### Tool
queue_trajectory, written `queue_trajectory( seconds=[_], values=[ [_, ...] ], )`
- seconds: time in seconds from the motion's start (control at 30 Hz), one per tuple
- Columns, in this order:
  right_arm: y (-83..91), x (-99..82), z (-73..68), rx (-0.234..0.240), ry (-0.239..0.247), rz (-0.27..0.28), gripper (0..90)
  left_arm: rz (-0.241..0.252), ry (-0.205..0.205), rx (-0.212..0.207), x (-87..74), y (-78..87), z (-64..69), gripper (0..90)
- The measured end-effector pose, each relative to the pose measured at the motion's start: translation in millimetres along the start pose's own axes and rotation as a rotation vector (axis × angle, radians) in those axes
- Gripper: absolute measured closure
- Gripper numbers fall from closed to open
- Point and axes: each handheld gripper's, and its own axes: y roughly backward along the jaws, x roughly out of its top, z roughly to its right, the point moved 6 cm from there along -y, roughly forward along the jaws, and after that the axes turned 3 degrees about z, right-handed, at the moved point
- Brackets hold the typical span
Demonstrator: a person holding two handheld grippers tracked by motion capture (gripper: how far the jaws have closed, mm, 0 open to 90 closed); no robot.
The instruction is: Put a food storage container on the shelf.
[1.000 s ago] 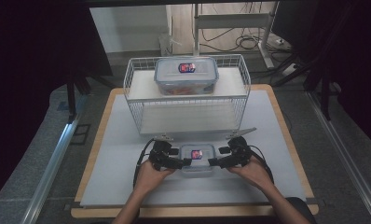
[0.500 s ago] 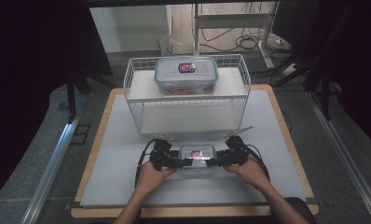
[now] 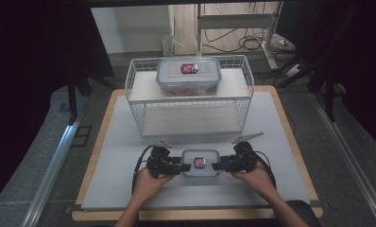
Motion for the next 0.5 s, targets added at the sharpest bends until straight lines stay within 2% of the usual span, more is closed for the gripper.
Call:
queue_trajectory(
  seconds=[0.17, 0.3, 0.37, 0.5],
  values=[
    [1.7, -1.8, 0.7, 0.021, -0.026, 0.022, 51.9, 0.013, 0.005, -0.003, -1.7, 2.1, 1.6, 47.8],
    [4.9, -4.7, 1.9, 0.061, -0.037, 0.04, 55.7, 0.027, 0.019, -0.031, -3.7, 3.9, 1.3, 50.6],
    [5.4, -5.5, 2.3, 0.075, -0.043, 0.041, 55.9, 0.027, 0.014, -0.027, -4.0, 4.1, 1.3, 50.8],
    [5.7, -5.7, 1.8, 0.071, -0.03, 0.043, 56.2, 0.037, 0.023, -0.026, -4.9, 4.2, 2.2, 50.9]
  ],
)
